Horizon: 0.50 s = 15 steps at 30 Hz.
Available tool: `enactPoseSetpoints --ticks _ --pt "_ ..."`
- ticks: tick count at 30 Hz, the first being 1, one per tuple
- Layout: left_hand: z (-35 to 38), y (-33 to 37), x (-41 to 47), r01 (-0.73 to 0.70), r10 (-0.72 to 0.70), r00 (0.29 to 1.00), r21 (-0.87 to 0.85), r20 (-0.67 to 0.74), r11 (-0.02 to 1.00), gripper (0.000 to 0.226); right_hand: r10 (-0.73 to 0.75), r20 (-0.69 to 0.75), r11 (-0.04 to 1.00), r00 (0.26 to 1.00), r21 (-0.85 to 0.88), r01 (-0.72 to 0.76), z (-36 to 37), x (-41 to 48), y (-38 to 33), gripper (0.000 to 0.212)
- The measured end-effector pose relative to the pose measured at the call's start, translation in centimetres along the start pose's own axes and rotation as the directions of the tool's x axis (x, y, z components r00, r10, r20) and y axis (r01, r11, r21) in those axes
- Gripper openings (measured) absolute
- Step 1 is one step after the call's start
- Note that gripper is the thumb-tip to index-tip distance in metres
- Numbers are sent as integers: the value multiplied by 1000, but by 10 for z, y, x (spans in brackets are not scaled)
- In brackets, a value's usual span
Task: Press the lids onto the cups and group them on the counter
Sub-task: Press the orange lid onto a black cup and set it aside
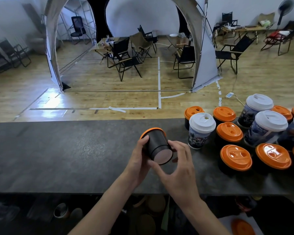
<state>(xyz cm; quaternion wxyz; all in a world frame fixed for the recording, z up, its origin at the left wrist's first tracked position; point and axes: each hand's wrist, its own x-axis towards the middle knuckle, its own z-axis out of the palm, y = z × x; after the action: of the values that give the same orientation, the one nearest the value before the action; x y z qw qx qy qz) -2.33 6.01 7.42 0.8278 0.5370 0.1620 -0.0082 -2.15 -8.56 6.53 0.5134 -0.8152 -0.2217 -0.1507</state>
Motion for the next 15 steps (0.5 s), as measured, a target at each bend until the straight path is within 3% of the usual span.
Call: enactPoseSetpoints --ticks 4,12,15 --pt "0 0 -5 -6 9 999 -56 47 998 52 80 27 995 996 52 -81 0 -1 -6 71" --pt "1 3 -2 20 -17 999 -72 38 997 56 -92 29 995 995 -45 93 3 -3 5 76" --pt "2 0 0 -16 16 1000 -18 7 1000 57 -35 31 999 999 5 34 6 -2 5 71"
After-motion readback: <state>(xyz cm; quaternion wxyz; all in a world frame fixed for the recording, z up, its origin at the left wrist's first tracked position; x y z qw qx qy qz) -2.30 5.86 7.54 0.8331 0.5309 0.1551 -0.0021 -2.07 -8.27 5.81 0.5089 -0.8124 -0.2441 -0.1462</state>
